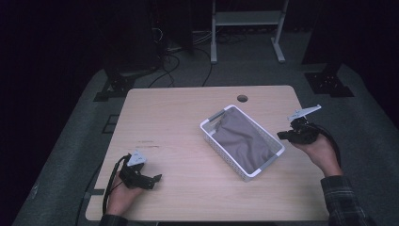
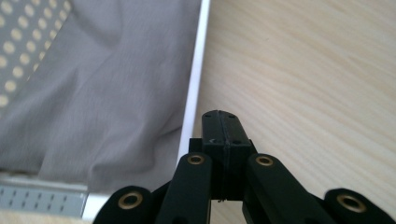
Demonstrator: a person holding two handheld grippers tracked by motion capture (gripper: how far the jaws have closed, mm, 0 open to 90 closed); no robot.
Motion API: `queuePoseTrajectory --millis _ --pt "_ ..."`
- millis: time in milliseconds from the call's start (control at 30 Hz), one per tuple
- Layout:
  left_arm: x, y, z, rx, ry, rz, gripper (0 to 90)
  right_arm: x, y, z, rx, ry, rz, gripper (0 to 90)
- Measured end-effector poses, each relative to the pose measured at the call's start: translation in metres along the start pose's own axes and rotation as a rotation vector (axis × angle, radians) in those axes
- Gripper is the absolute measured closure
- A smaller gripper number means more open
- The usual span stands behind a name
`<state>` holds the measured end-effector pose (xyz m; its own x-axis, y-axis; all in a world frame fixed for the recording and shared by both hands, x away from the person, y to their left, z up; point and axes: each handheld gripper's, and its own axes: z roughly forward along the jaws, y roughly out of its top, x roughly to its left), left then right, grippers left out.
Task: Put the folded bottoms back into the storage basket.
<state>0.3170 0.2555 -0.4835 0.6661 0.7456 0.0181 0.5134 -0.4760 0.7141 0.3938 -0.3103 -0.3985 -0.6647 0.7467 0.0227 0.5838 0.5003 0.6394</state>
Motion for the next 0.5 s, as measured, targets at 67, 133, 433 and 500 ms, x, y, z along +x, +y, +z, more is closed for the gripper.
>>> queuePoseTrajectory --millis 67,133,433,500 --pt "0.0 0.0 0.0 0.0 -0.001 0.0 0.0 0.001 -0.004 0.0 -0.001 0.015 -0.011 89.6" --pt "0.0 0.0 0.0 0.001 -0.001 0.0 0.0 0.001 -0.008 0.001 -0.005 0.029 -0.017 89.6" --pt "-0.001 0.0 0.0 0.001 -0.004 0.003 0.0 0.01 -0.016 0.001 -0.027 0.069 -0.034 89.6" --pt "-0.001 0.0 0.0 0.001 -0.004 0.004 0.0 0.012 -0.016 0.001 -0.028 0.074 -0.036 89.6"
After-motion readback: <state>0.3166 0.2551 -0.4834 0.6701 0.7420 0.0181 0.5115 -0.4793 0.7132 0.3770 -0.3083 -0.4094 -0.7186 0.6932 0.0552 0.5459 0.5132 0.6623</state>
